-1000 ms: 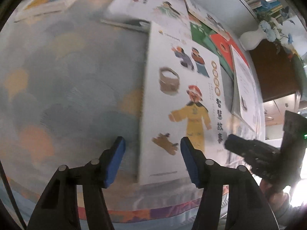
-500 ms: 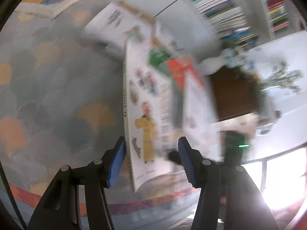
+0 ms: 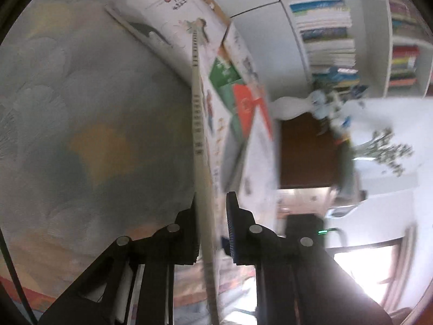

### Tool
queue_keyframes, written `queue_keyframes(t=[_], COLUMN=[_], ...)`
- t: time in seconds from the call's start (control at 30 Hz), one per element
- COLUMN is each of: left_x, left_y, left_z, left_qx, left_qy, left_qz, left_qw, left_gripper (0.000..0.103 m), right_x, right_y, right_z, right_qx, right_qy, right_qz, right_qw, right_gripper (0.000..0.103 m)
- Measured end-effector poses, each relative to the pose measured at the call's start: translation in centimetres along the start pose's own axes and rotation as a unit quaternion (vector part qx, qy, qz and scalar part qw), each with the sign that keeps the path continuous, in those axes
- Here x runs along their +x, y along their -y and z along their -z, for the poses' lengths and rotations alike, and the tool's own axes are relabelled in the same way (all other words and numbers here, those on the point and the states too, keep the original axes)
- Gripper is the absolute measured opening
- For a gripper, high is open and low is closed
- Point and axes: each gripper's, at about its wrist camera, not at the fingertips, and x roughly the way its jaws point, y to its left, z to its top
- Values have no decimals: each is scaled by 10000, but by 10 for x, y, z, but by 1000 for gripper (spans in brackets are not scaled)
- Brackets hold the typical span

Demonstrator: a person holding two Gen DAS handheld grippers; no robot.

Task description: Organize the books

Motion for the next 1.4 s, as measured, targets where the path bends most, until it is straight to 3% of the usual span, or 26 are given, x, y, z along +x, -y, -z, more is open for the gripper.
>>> queue_keyframes(t=[0.1,0.17,0.27,0.4,0.43,0.47,0.53,0.63,0.77,0.9,1.07,1.23,1.4], left_x=[-2,-4,-5,-3,-2,-2,-1,8,16,5,-27,-61,-111], left_y=[-10,-17,-25,-18,-17,-14,-8,12,35,50,60,68,63], left_z=[-6,-6,-5,-3,-3,-3,-3,4,10,11,-1,-27,-83], left_qx=[-356,-616,-952,-767,-691,-523,-212,679,1554,2010,2234,2396,2494], left_qy=[-67,-104,-138,-167,-191,-209,-254,-422,-579,-630,-569,-338,60], left_qz=[213,439,834,465,322,77,-460,-1414,-2030,-1947,-1806,-1772,-1817], left_qw=[9991,9971,9919,9958,9969,9984,9984,9867,9650,9580,9562,9540,9512], left_gripper=[13,13,12,12,12,12,12,15,16,15,16,16,16], right_x=[0,6,12,26,25,25,24,14,15,6,-6,2,30], right_y=[23,32,32,24,21,16,3,-27,-65,-94,-141,-184,-238], right_z=[3,5,3,-9,-10,-12,-12,-6,8,30,50,37,2], right_qx=[616,887,929,1018,992,910,587,-358,-1570,-2338,-2984,-3090,-3258], right_qy=[-57,-153,-156,-199,-143,-101,-16,183,321,767,1074,1233,1430], right_qz=[-904,-1306,-1585,-1990,-2005,-2020,-1693,-698,485,1116,1611,1654,1591], right_qw=[9940,9873,9828,9745,9746,9751,9838,9968,9859,9628,9346,9284,9209], right_gripper=[60,60,60,59,54,41,29,26,25,25,25,25,25])
